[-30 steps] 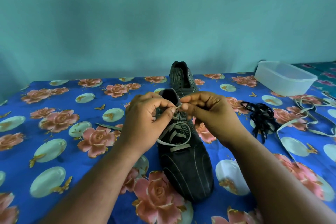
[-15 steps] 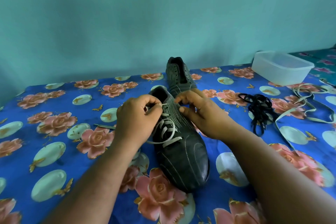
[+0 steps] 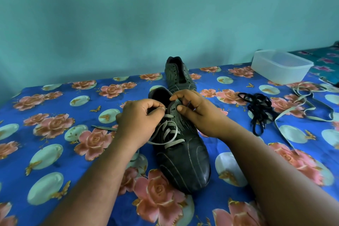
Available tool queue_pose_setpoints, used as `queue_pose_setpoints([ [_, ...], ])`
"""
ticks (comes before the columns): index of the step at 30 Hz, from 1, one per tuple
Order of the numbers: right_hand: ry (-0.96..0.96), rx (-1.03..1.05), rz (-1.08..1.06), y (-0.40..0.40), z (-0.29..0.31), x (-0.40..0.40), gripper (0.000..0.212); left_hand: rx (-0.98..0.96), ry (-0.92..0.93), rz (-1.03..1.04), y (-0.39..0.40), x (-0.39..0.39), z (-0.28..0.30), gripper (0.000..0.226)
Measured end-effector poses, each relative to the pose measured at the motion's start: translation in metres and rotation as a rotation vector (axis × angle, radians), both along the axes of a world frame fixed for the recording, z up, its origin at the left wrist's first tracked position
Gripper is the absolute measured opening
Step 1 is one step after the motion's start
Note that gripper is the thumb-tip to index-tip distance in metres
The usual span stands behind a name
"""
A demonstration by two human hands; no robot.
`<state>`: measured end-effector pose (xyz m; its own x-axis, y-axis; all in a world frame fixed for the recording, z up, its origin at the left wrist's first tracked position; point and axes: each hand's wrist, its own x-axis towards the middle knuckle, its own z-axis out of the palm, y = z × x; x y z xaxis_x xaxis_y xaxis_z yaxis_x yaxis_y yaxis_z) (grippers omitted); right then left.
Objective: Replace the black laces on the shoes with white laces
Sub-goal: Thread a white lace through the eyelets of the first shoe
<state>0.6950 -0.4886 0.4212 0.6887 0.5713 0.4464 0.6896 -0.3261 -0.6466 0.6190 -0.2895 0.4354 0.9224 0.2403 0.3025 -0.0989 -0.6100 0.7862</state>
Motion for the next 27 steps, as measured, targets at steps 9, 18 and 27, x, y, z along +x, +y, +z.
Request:
queue_pose_setpoints([
  [9,0.039,0.1,-0.015,0.003,0.0,-0.004,0.032,-0.086,0.009,-0.145,0.004,0.01,-0.007,0.016],
  [18,0.102,0.167,-0.12,-0.005,0.015,-0.018,0.003,-0.123,-0.119,-0.184,-0.004,0.009,-0.008,0.014],
  [27,0.516,0.471,-0.291,-0.039,0.017,0.011,0.011,-0.133,-0.073,-0.321,0.023,-0.007,-0.009,0.035],
])
